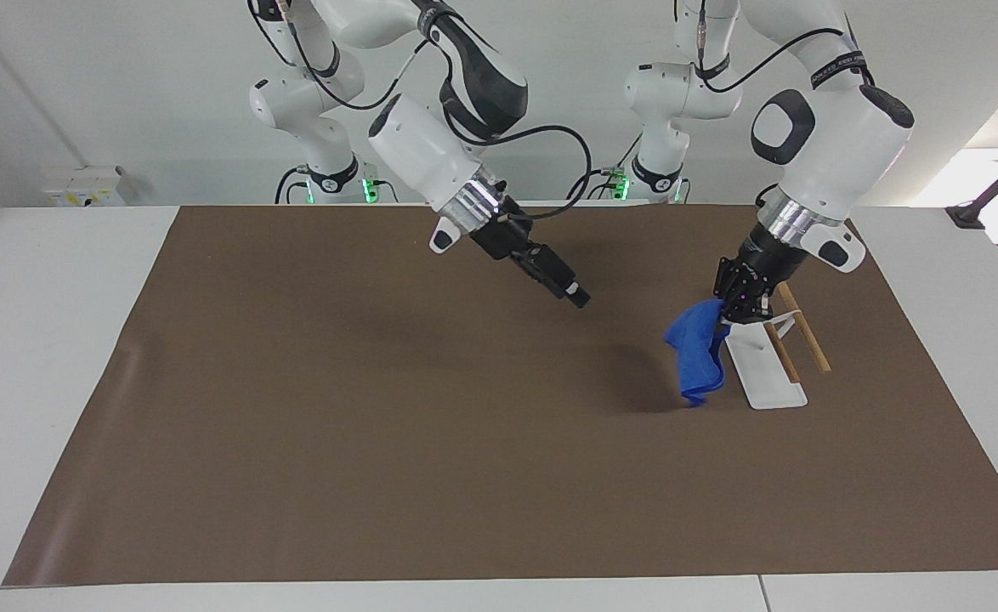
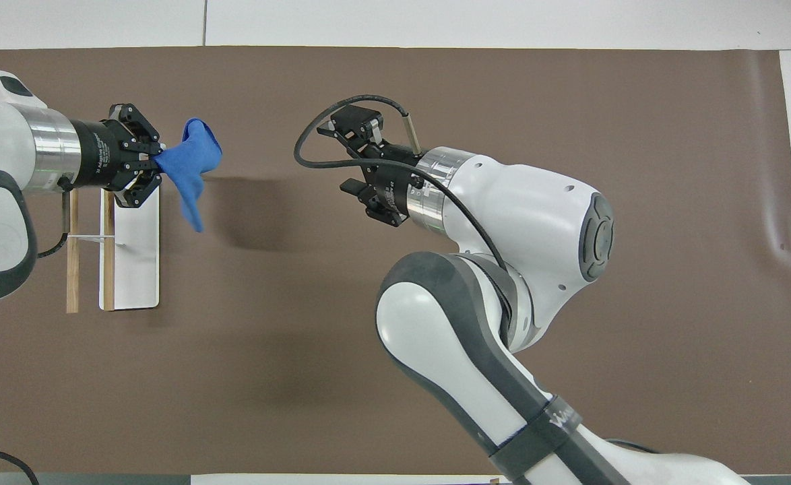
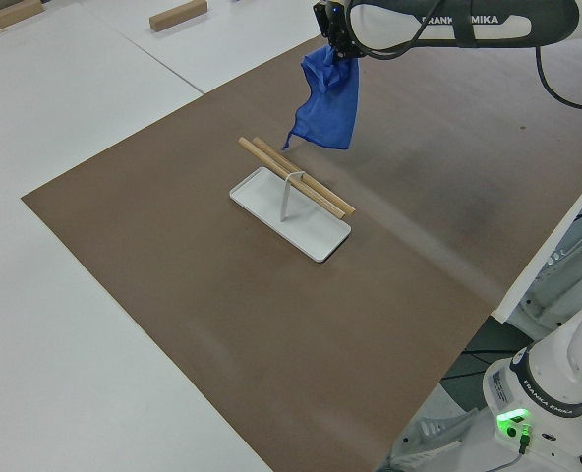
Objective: Right arm passes towel to left arm to hang
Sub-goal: 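Open the right gripper and withdraw while the left gripper carries the towel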
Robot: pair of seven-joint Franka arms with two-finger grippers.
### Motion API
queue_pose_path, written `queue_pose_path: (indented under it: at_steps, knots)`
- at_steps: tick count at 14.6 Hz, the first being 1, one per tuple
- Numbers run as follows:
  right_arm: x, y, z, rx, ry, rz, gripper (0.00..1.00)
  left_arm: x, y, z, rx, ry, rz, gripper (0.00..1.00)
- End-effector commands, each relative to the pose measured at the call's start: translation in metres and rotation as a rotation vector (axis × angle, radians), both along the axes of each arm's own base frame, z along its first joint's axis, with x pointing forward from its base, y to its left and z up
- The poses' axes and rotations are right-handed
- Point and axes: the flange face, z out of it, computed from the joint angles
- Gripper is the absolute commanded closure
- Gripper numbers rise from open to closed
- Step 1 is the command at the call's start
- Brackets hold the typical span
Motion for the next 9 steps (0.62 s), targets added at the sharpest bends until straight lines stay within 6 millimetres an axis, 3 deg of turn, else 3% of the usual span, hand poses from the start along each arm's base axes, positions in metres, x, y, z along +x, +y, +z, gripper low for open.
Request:
queue_pose_path:
  at_steps: [1, 5, 9]
  knots:
    - [-0.002, -0.057, -0.02, -0.179, -0.076, 0.102, 0.0, 0.007, 0.02, 0.0, 0.138, -0.04, -0.044, 1.0]
    - [0.017, -0.134, -0.036, -0.392, -0.079, 0.247, 0.0, 0.008, 0.052, 0.001, 0.269, -0.067, -0.067, 1.0]
    - [0.023, -0.216, -0.045, -0.642, 0.003, 0.47, 0.0, 0.004, 0.113, 0.002, 0.276, -0.067, 0.039, 1.0]
